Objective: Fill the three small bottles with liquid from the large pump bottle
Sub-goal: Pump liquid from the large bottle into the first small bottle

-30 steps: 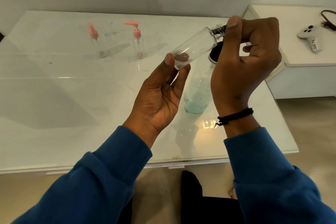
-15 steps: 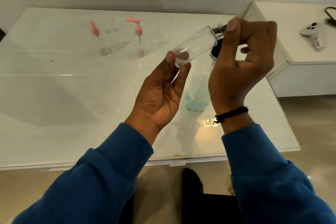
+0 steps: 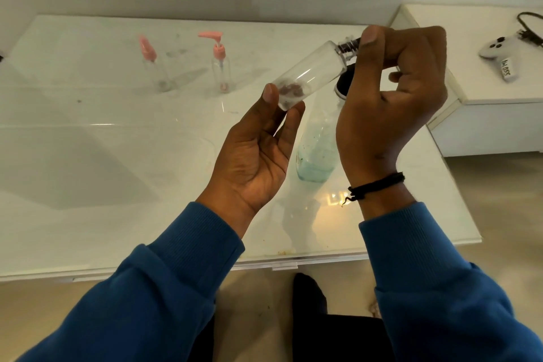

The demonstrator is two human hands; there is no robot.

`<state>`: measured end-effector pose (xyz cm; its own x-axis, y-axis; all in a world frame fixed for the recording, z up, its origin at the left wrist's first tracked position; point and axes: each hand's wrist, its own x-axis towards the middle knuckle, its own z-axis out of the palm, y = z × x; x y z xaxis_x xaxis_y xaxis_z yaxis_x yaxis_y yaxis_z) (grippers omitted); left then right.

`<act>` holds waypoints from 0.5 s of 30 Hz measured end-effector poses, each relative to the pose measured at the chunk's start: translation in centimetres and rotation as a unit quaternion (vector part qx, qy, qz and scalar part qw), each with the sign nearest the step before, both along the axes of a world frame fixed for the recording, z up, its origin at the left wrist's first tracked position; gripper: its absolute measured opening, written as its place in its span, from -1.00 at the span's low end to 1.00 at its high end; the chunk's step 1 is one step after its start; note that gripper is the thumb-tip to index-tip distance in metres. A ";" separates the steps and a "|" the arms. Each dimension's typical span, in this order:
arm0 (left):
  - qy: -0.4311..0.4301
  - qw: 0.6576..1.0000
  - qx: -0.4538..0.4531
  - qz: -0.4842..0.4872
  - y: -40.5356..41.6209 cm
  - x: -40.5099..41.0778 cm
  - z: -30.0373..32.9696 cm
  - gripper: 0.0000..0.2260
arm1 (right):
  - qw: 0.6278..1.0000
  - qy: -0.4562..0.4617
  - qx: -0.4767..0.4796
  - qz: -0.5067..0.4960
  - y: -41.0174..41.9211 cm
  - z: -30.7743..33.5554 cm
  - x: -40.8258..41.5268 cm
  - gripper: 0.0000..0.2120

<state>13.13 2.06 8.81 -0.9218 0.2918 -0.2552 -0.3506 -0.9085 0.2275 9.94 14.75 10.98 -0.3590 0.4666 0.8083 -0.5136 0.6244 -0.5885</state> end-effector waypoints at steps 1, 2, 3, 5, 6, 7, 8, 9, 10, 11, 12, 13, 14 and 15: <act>0.002 1.000 -0.001 0.000 0.0 0.0 0.0 -0.52 | 1.000 0.002 -0.001 -0.003 0.1 0.1 -0.1 -0.74; 0.003 1.000 -0.003 0.001 0.1 0.0 0.1 -0.51 | 1.000 0.003 -0.003 -0.005 0.1 0.1 -0.1 -0.74; 0.002 1.000 -0.003 0.003 0.0 0.0 0.1 -0.50 | 1.000 0.003 -0.003 -0.004 0.0 0.0 0.0 -0.75; -0.001 1.000 -0.001 0.004 0.0 0.0 0.0 -0.48 | 1.000 0.002 -0.005 0.007 -0.2 -0.2 0.2 -0.77; -0.003 1.000 -0.001 0.004 -0.1 0.1 0.0 -0.48 | 1.000 0.002 -0.005 0.009 -0.3 -0.3 0.2 -0.77; -0.004 1.000 0.000 0.003 -0.1 0.1 0.0 -0.48 | 1.000 0.000 -0.003 0.008 -0.3 -0.3 0.2 -0.77; -0.003 1.000 0.000 0.002 -0.1 0.1 0.0 -0.48 | 1.000 -0.001 -0.002 0.007 -0.2 -0.3 0.2 -0.77; -0.002 1.000 -0.001 0.001 -0.1 0.1 0.0 -0.47 | 1.000 -0.002 0.000 0.004 -0.1 -0.2 0.1 -0.76; 0.000 1.000 -0.002 0.001 -0.1 0.1 0.0 -0.47 | 1.000 -0.001 0.001 -0.001 -0.1 -0.1 0.0 -0.75; 0.001 1.000 -0.004 0.001 0.0 0.0 0.0 -0.46 | 1.000 0.000 0.001 -0.006 0.0 0.0 0.0 -0.75; 0.001 1.000 -0.004 0.002 0.0 0.0 0.0 -0.45 | 1.000 0.002 0.000 -0.009 0.0 0.0 0.0 -0.75; 0.000 1.000 -0.003 0.004 0.0 0.0 0.0 -0.45 | 1.000 0.003 -0.002 -0.007 -0.1 -0.1 0.0 -0.75; -0.001 1.000 -0.001 0.004 0.0 0.0 0.0 -0.45 | 1.000 0.002 -0.003 -0.003 -0.2 -0.2 0.1 -0.76; -0.002 1.000 0.000 0.005 -0.1 0.0 -0.1 -0.46 | 1.000 0.002 -0.004 0.001 -0.2 -0.4 0.2 -0.76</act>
<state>13.18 1.99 8.73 -0.9237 0.2834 -0.2579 -0.3428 -0.9119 0.2256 10.14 14.53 10.57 -0.3570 0.4727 0.8057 -0.5163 0.6189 -0.5919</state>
